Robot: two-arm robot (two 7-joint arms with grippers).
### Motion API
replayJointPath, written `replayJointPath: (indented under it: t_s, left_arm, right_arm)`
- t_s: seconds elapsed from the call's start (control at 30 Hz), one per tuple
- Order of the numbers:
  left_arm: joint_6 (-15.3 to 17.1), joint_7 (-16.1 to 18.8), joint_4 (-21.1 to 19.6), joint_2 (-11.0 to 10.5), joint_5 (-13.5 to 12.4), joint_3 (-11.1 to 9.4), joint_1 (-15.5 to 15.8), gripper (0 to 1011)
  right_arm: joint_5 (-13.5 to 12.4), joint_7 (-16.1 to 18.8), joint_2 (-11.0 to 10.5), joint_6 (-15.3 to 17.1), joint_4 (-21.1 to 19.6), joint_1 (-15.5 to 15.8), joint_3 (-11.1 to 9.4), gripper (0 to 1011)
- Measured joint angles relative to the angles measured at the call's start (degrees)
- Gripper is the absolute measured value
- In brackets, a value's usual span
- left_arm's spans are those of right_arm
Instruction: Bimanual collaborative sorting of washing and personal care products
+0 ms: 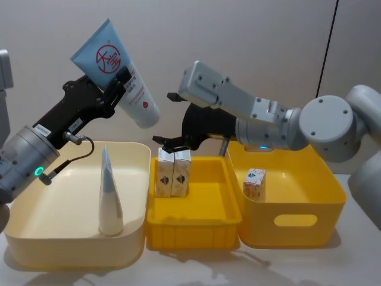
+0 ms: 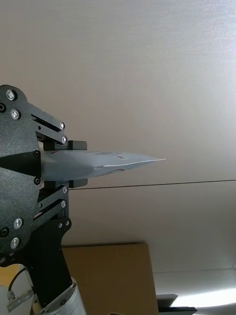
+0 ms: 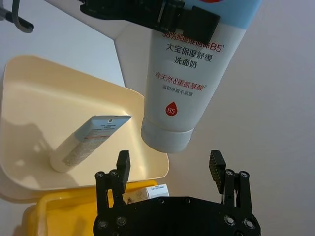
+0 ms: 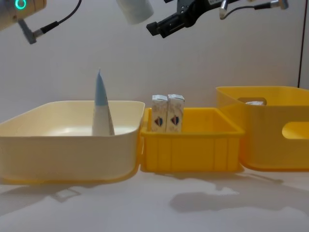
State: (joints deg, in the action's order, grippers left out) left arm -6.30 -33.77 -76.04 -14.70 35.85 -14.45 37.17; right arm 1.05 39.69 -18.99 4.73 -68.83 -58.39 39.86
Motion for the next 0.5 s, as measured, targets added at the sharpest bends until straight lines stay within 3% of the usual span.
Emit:
replayJointPath:
  t_s: [0.5]
  left_arm:
    - [-1.1, 0.2, 0.8, -0.2, 0.2, -0.7, 0.5, 296]
  right_arm:
    - [-1.2, -0.9, 2.6, 2.9, 1.2, -0.6, -0.2, 1001]
